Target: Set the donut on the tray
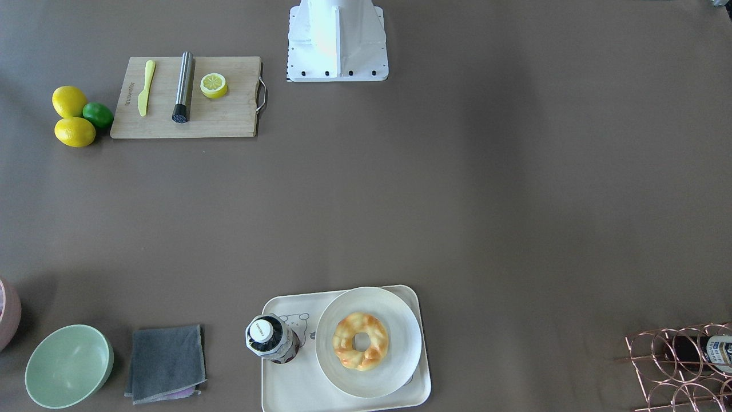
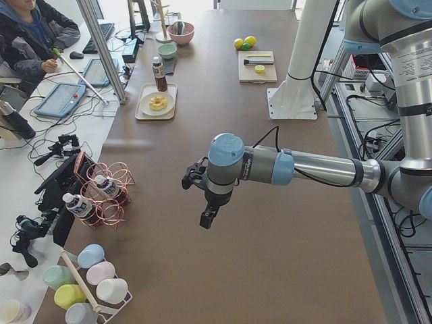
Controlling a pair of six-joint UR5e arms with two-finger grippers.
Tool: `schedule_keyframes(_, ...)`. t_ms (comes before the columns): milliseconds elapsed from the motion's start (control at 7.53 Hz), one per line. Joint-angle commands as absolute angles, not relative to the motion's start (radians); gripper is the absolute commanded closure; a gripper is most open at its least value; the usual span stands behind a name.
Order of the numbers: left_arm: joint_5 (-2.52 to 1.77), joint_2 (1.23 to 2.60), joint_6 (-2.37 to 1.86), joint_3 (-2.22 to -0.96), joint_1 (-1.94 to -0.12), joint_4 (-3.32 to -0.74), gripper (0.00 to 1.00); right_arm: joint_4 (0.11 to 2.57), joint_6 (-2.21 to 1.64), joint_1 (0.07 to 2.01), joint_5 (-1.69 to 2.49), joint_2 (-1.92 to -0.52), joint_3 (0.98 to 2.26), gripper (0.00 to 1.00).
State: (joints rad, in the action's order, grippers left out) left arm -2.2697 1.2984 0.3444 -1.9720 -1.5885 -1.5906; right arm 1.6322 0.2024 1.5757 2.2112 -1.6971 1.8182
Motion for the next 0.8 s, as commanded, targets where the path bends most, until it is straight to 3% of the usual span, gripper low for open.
schedule_keyframes(0, -2.272, 1.296, 0.344, -1.974, -1.589, -1.591, 0.03, 1.632, 0.202, 1.578, 2.215, -1.700, 1.819, 0.00)
schedule_keyframes(664, -2.273, 1.296, 0.351, -1.979, -1.597, -1.594, 0.03, 1.632, 0.198, 1.580, 2.224, -1.700, 1.839, 0.00)
